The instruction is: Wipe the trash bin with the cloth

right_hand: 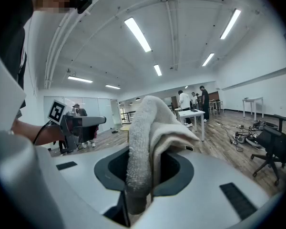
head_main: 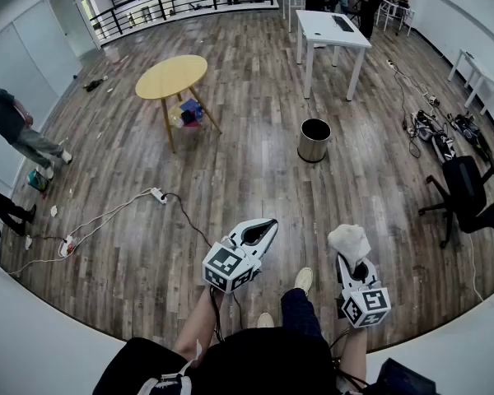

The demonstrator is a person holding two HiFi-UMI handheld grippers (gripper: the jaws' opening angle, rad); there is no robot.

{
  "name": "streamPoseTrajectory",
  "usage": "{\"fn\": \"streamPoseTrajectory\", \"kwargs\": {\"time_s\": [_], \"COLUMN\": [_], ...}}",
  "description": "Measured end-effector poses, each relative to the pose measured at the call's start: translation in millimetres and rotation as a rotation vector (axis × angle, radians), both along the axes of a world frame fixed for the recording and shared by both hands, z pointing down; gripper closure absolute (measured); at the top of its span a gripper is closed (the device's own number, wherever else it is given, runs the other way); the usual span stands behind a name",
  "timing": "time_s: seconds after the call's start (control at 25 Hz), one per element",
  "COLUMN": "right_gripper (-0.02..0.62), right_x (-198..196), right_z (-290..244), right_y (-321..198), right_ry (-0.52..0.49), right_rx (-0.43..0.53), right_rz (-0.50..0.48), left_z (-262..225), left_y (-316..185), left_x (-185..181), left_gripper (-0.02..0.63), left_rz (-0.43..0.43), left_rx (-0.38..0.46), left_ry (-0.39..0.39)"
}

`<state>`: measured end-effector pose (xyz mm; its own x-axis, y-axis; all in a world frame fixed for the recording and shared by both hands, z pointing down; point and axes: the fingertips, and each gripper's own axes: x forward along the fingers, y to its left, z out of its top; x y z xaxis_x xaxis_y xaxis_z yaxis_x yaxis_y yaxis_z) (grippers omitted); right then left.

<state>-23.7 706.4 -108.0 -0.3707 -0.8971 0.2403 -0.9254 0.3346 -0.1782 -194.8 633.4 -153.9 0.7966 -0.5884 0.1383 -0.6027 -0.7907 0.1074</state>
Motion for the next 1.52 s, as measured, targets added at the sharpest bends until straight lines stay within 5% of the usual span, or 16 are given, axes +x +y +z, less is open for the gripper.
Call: {"fn": "streamPoseTrajectory", "kwargs": {"time_s": [1.0, 1.52], "right_gripper": [0.512, 0.512], "right_x": [135.7, 145.8], "right_z": [2.3, 21.0], "right_y": [-202.7, -265.6], "right_ry": [0.008, -0.01], "right_rx": [0.023, -0.013], "right_rz": [-0.077, -0.109], "left_z": [-4.2, 13.0], "left_y": [-189.6, -251.3], "left_x": [134.9, 146.9], "left_gripper": [0.606, 0.606], "left_rz": [-0.044, -0.07], "left_rx": [0.02, -0.018], "left_ry": [0.003, -0.015]}}
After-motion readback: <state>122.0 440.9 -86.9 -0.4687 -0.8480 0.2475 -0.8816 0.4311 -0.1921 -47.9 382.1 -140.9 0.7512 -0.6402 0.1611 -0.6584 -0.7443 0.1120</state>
